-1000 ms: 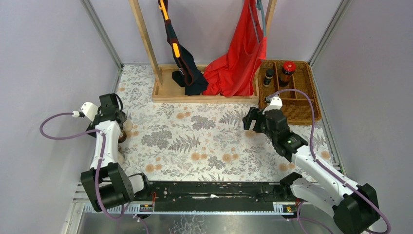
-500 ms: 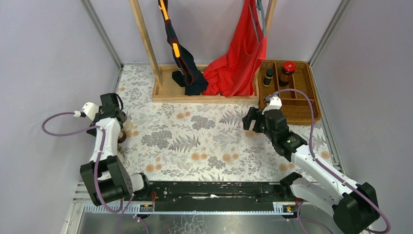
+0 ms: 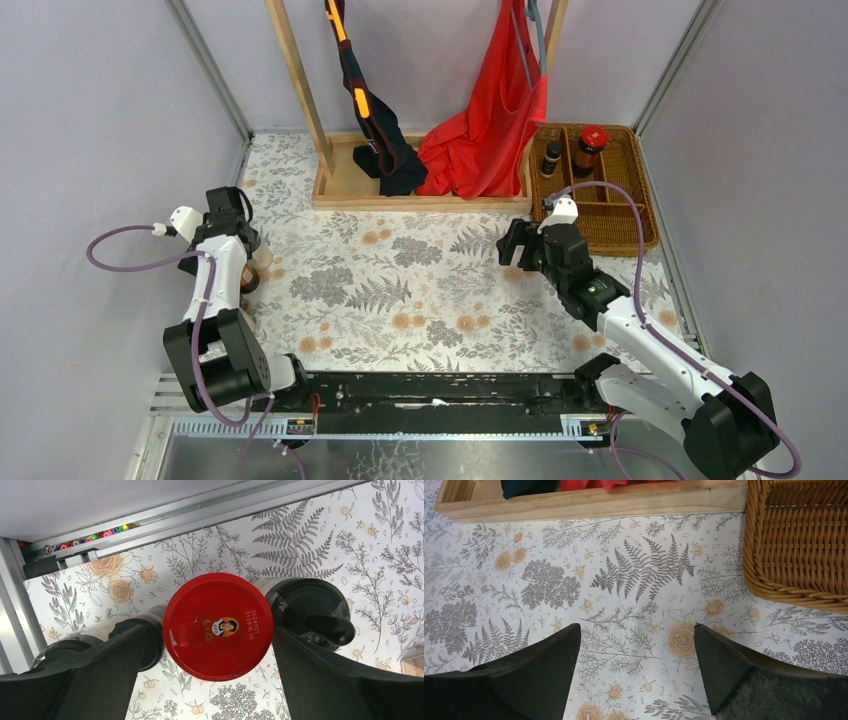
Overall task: Organize the condiment bottles
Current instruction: Move the bottle to the center of the board.
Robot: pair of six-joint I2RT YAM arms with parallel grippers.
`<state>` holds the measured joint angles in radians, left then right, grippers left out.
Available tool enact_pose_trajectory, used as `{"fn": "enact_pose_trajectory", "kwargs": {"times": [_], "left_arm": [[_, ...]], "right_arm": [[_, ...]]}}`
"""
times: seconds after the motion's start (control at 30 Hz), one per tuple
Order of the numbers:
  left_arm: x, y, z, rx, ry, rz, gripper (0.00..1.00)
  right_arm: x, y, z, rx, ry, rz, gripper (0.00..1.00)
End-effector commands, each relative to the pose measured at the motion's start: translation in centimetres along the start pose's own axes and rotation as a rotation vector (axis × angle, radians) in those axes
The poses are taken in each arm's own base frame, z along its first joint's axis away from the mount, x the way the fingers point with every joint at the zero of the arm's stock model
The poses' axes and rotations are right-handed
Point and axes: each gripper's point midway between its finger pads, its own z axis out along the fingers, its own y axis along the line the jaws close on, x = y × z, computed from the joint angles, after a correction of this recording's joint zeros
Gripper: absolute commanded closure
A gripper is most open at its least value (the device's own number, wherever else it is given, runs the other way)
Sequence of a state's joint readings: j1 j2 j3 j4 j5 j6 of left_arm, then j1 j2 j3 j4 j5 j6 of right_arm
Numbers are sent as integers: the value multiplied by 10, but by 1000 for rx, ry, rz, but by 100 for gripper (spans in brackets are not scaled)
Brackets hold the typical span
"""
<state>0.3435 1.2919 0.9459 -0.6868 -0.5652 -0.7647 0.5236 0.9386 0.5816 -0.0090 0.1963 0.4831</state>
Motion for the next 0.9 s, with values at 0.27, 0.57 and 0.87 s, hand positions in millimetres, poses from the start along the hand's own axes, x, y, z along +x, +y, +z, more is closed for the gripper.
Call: {"fn": "enact_pose_trajectory", "kwargs": {"times": [0.27,0.57,0.87], "left_arm": [[-17,-11,5,-2,-41,-39,8],[-13,-11,8,-6,-31,-32,20],[-10,-10,8,1,-24,-30,28]], "right_arm": [[-8,9,2,-28,-32,12,10],[-8,9,2,-27,-35,11,10],[-9,9,1,-28,-38,13,10]]}}
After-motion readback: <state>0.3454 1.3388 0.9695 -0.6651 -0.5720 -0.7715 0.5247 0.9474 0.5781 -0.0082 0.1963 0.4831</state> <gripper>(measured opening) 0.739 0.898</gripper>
